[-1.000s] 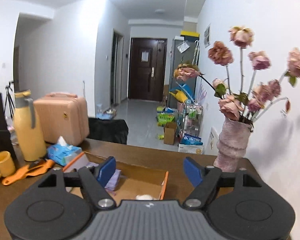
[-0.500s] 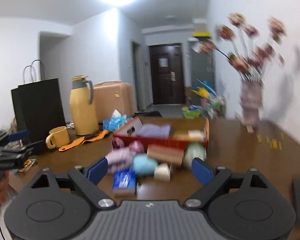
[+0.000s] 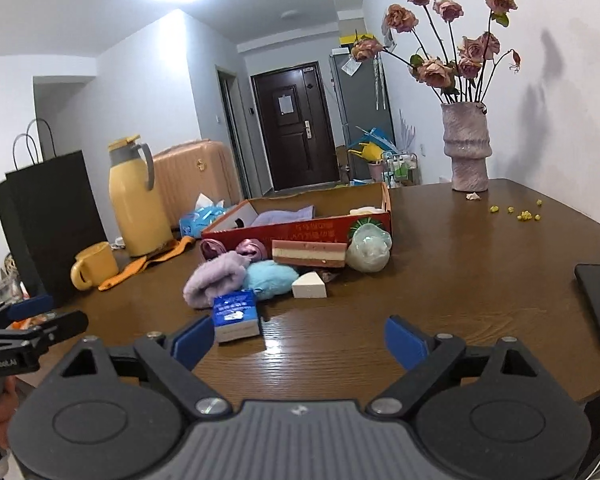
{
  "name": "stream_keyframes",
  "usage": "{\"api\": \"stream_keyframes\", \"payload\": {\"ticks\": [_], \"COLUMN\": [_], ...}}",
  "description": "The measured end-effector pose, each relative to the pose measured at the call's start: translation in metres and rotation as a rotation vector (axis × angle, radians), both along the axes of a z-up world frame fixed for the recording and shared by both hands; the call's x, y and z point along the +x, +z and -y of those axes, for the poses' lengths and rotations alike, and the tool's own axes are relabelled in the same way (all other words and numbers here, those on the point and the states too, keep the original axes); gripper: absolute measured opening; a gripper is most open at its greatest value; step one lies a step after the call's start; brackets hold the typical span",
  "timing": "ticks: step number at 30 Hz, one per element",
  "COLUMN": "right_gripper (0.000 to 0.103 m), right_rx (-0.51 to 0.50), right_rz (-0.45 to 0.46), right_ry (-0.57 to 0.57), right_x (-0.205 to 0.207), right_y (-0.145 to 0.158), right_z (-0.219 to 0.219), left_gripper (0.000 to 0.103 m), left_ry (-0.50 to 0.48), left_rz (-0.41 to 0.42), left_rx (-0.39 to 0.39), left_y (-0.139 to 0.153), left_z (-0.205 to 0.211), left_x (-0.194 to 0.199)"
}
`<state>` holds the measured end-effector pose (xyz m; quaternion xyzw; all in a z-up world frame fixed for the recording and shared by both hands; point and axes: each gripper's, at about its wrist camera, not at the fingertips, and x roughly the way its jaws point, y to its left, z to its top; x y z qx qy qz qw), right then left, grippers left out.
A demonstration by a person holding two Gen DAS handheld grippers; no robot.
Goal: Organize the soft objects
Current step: 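Return the right gripper to the table and grasp the pink sponge block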
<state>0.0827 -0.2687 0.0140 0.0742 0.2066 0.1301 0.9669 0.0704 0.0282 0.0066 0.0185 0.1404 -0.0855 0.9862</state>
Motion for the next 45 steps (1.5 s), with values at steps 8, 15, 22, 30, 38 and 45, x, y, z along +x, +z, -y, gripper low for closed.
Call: {"api": "stream_keyframes", "payload": {"ticks": [8, 15, 22, 30, 38, 45], "right_gripper": [0.089, 0.066, 0.049, 0.03, 0.03, 0.033], "right_rx": [0.032, 0.177, 0.321, 0.294, 0.184, 0.226], "right_rz": [-0.075, -0.149, -0.258, -0.201, -0.16, -0.237], "right_ry": [0.024, 0.059, 0.033, 0.06, 0.173, 0.178], "right_x": [0.066, 0.181, 0.271, 0.248, 0.123, 0.064], "right_y": [-0.009, -0.009, -0.042, -0.028, -0.016, -0.05], "right_z": [0.009, 0.022, 0.019, 0.013, 0.019, 0.023], "left_gripper": [0.103, 0.072, 0.045, 0.033, 0.033, 0.035], "left_ry": [-0.08, -0.191, -0.15, -0.197, -0.287, -0.278], "left_rz": [-0.107, -0.289, -0.479, -0.414, -0.425, -0.518], "left_rx": [-0.124, -0.226, -0.264, -0.278, -0.37, -0.377], "left_y": [0.007, 0.023, -0.004, 0.016, -0.001, -0.031], "left_z": [0.006, 0.05, 0.077, 0.075, 0.063, 0.06], "left_x": [0.075, 0.209, 0.299, 0.258, 0.133, 0.084]}}
